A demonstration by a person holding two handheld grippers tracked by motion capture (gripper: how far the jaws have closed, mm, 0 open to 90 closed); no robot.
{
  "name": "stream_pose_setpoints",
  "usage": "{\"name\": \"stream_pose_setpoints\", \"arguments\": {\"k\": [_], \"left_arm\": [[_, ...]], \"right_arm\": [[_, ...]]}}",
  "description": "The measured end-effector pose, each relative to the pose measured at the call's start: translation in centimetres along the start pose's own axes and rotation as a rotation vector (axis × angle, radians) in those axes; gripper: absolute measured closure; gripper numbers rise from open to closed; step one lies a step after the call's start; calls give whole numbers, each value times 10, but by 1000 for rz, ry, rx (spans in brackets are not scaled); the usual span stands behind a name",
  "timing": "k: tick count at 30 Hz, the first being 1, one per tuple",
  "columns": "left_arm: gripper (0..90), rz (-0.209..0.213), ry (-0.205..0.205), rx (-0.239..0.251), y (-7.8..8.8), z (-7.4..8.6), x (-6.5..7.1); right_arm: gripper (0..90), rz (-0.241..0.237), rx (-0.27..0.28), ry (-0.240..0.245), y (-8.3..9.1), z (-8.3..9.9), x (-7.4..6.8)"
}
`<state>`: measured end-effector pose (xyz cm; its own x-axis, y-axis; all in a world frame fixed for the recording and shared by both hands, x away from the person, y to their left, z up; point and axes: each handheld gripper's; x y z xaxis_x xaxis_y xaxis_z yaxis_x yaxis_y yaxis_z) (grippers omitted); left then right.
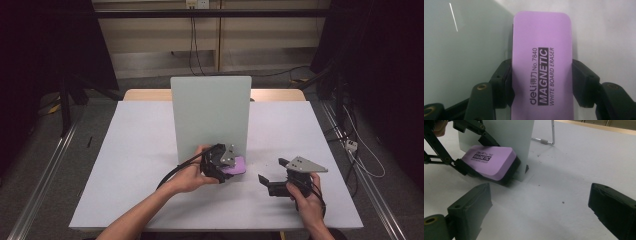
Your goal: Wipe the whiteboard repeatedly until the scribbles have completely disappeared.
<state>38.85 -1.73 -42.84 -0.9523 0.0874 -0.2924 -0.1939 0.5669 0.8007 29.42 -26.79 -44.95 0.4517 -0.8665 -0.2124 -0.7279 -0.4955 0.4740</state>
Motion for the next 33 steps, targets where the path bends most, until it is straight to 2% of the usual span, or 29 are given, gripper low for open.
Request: {"name": "stream_pose_setpoints", "arguments": {"k": [5,10,11,15,22,26,28,33], "left_arm": [[412,-27,12,37,1,-11,-5],[412,-73,29,84,14,-20,-17],[412,-75,38,99,15,-20,-18],[411,-78,25,101,12,-20,-17],[412,-28,-22,59,-14,-23,-2],[411,-15,-20,70,-19,-21,2],[412,-11,-7,77,-17,-19,-1],[412,-79,28,121,11,-16,-15]], "right_arm": [[48,0,1,1,1,0,1],[47,-2,1,2,1,0,1],[47,-1,0,3,1,0,1],[47,-1,2,1,1,0,1],[47,-1,4,1,2,1,1],[47,-1,7,1,3,1,1],[47,-3,7,0,4,1,2],[47,-3,8,2,4,1,2]]}}
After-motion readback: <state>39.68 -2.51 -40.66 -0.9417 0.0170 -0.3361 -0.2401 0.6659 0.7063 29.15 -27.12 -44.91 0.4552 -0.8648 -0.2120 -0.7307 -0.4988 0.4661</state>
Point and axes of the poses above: each handheld gripper's, and its own axes: y roughly backward along the jaws, z roughly out of its underside, x roughly to its right, and after that the axes turned 9 degrees about -y, right-handed
